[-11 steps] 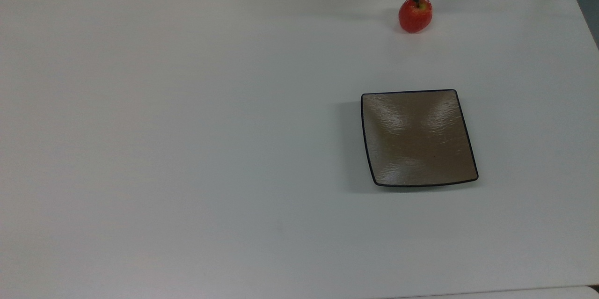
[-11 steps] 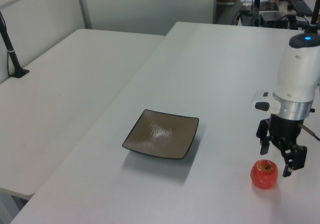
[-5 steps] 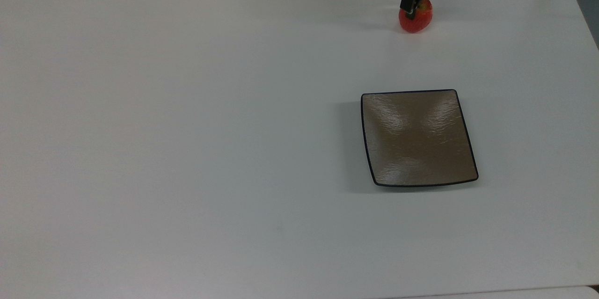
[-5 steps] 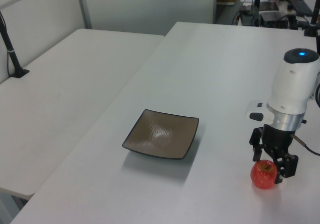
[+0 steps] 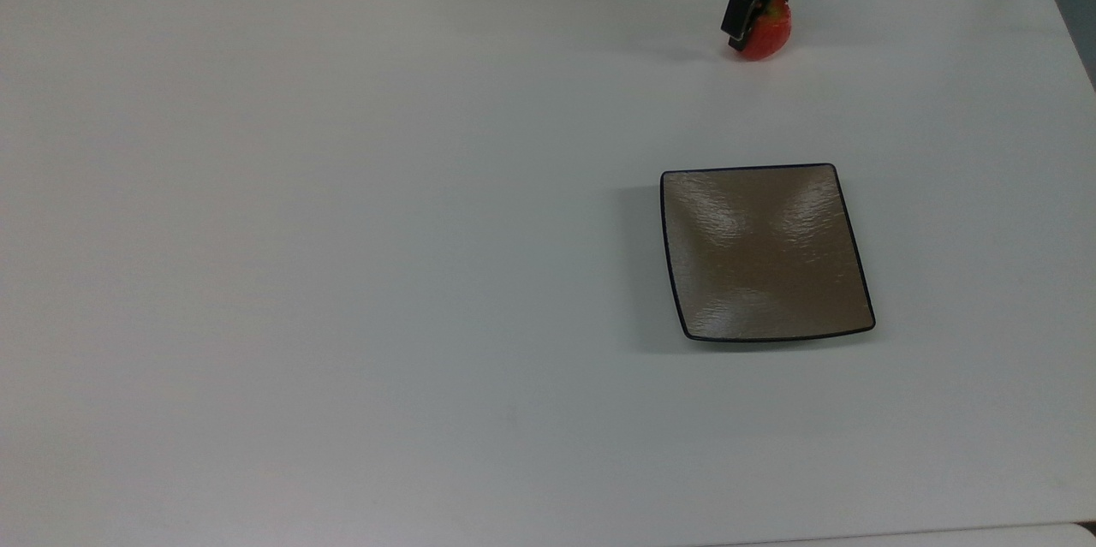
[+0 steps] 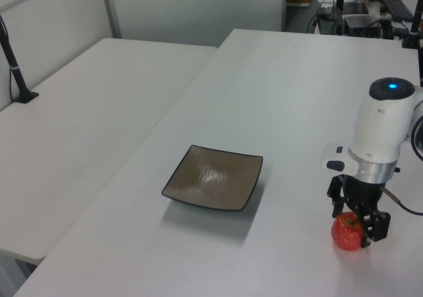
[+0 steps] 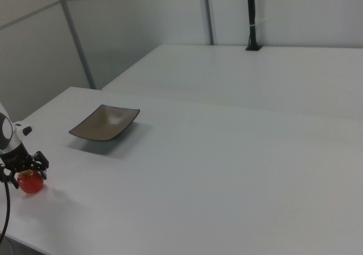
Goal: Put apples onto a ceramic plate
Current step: 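Close the gripper on the red apple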
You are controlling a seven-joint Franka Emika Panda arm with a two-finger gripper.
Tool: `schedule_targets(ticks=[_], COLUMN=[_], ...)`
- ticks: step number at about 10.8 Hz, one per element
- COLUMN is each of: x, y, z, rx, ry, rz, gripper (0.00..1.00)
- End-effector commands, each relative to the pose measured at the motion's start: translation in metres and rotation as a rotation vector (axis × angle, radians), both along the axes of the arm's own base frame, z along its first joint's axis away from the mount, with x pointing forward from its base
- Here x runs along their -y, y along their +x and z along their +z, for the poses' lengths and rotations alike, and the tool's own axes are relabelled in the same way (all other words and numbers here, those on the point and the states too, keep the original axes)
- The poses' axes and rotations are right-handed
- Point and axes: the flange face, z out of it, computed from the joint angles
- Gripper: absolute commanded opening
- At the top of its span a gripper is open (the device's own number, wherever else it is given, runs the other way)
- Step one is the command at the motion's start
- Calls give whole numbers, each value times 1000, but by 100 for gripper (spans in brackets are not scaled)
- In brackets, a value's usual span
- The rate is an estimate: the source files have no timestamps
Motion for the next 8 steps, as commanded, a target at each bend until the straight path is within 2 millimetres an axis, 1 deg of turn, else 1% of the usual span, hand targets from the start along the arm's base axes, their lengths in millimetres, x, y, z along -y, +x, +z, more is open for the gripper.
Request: schedule_targets(ticks=[1,2,3,4,5,6,7,8], x=[-2,-1,-1,-3,-4,-4,-2,0], y=[0,-1,-1,-4,-5,-4,2,12], z=[-11,-12,-13,-16,-16,-14,-8,10], rx=[43,45,41,35,34,36,41,49], ry=[-24,-30,-35,-39,-40,-38,-32,-37], rz=[-18,-12,-13,-10,-7,-10,-38,-75], gripper=[99,89,66,38,18,15,15,15])
